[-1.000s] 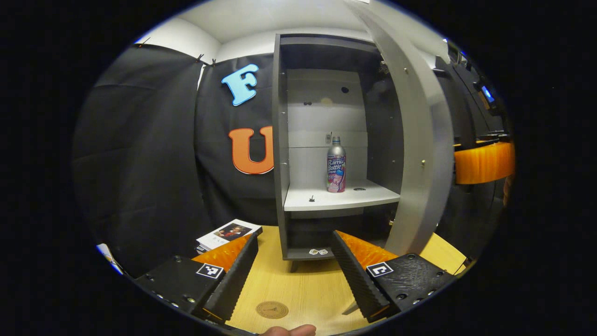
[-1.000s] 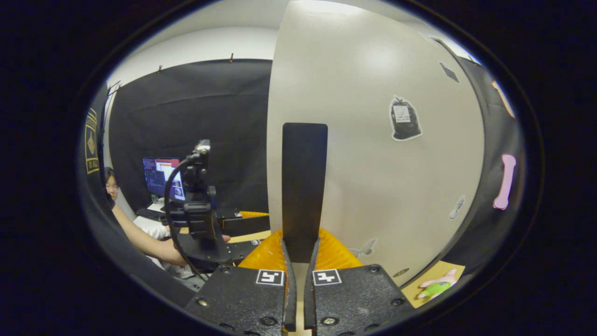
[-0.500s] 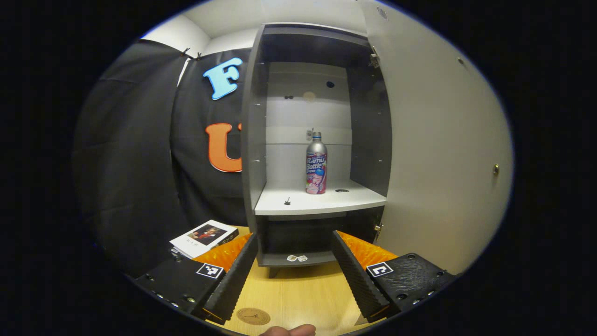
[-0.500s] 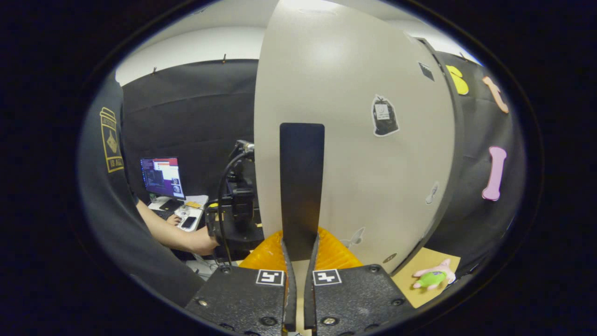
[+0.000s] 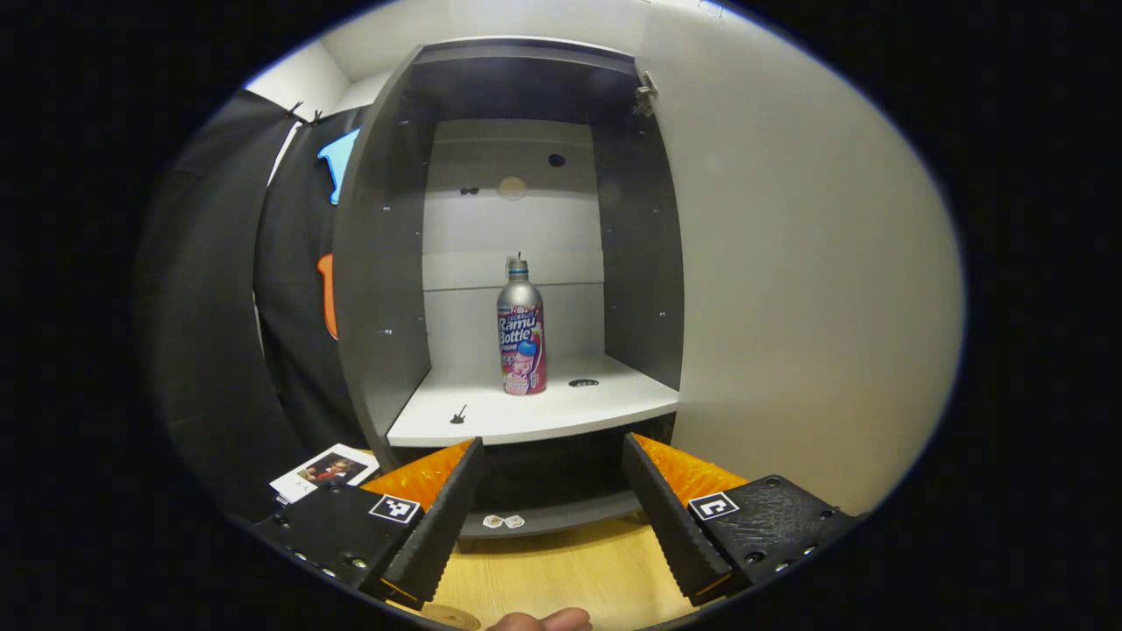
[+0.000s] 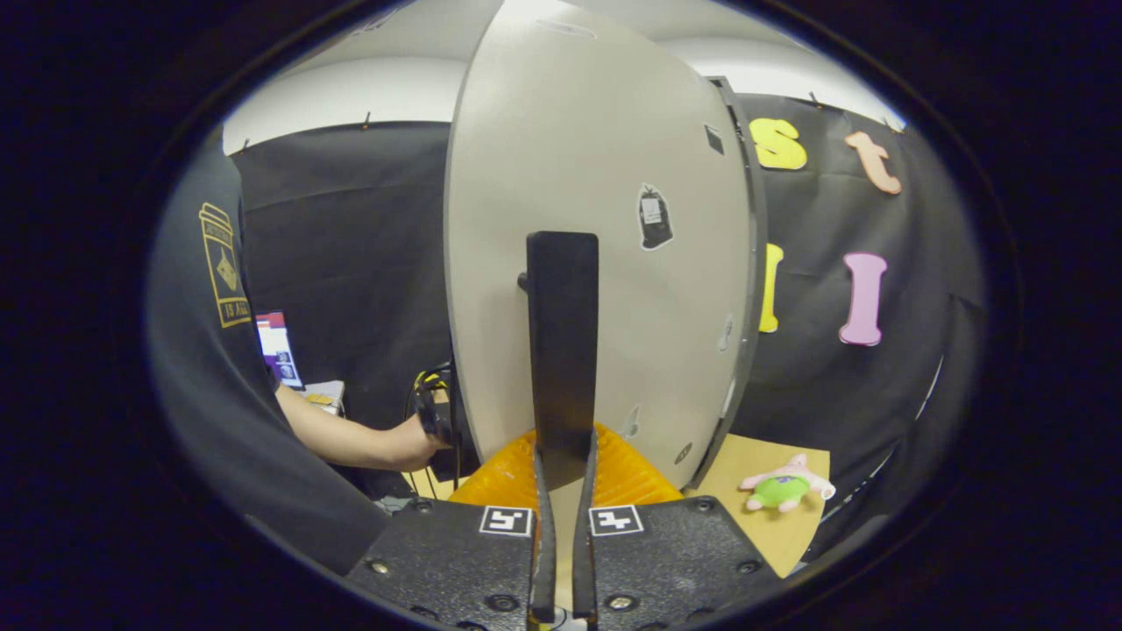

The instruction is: Open the cabinet door with the right hand, grasp the bottle in the cabinet with the left hand and place it on the coaster, then close the cabinet door with the right hand.

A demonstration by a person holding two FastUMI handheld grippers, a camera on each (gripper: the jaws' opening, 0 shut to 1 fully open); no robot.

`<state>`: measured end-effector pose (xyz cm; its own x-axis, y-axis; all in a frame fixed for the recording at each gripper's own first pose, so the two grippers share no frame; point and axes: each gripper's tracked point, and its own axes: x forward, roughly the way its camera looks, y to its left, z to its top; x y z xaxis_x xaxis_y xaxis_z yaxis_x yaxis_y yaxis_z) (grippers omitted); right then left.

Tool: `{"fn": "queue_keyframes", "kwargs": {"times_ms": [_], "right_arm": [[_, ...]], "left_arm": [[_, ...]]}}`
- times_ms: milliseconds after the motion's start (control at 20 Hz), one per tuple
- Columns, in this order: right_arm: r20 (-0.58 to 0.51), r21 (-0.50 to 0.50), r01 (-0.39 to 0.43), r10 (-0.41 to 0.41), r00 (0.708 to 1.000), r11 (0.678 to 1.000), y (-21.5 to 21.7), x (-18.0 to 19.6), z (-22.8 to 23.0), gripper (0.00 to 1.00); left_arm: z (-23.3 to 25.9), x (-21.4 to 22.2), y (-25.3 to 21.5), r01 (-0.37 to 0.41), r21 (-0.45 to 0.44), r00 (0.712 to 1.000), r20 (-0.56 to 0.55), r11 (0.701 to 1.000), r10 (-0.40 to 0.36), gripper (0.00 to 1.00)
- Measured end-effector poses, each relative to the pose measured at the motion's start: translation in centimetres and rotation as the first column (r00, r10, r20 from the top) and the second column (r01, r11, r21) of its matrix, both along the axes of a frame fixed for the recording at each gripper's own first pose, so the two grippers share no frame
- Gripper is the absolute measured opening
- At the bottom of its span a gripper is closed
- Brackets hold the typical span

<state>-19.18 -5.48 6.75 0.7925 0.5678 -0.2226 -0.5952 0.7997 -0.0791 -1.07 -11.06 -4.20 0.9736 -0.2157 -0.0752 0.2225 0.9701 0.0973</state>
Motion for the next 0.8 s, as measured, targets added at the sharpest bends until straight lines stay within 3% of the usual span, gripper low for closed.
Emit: {"fn": "queue_keyframes", "kwargs": {"times_ms": [300,350,450,600,750,800], "right_arm": [[0.009,0.038,0.082,-0.083,0.997,0.996,-0.1,1.2,-2.4,0.2],[-0.02,0.031,0.113,-0.113,0.993,0.993,-0.5,1.0,-3.2,0.39],[-0.024,0.044,0.182,-0.181,0.983,0.982,-1.6,1.2,-3.6,0.53],[-0.003,0.098,0.292,-0.293,0.956,0.951,-3.9,1.5,-2.6,0.56],[0.006,0.129,0.415,-0.419,0.908,0.901,-6.9,1.9,-2.7,0.66],[0.007,0.141,0.442,-0.447,0.894,0.886,-7.6,2.0,-2.5,0.64]], "left_arm": [[1.5,5.5,-0.1,-0.009,0.005,1.0,0.024,1.0,0.008,0.95],[1.8,6.4,-0.1,-0.014,0.008,0.999,0.029,1.0,0.013,0.95],[2.6,8.4,0.1,-0.028,0.016,0.998,0.048,0.999,0.027,0.95],[3.6,10.9,-0.1,-0.053,0.041,0.996,0.08,0.998,0.05,0.95],[4.2,13.4,-0.3,-0.086,0.056,0.993,0.082,0.995,0.081,0.95],[4.8,14.2,-0.1,-0.107,0.064,0.99,0.094,0.992,0.101,0.95]]}}
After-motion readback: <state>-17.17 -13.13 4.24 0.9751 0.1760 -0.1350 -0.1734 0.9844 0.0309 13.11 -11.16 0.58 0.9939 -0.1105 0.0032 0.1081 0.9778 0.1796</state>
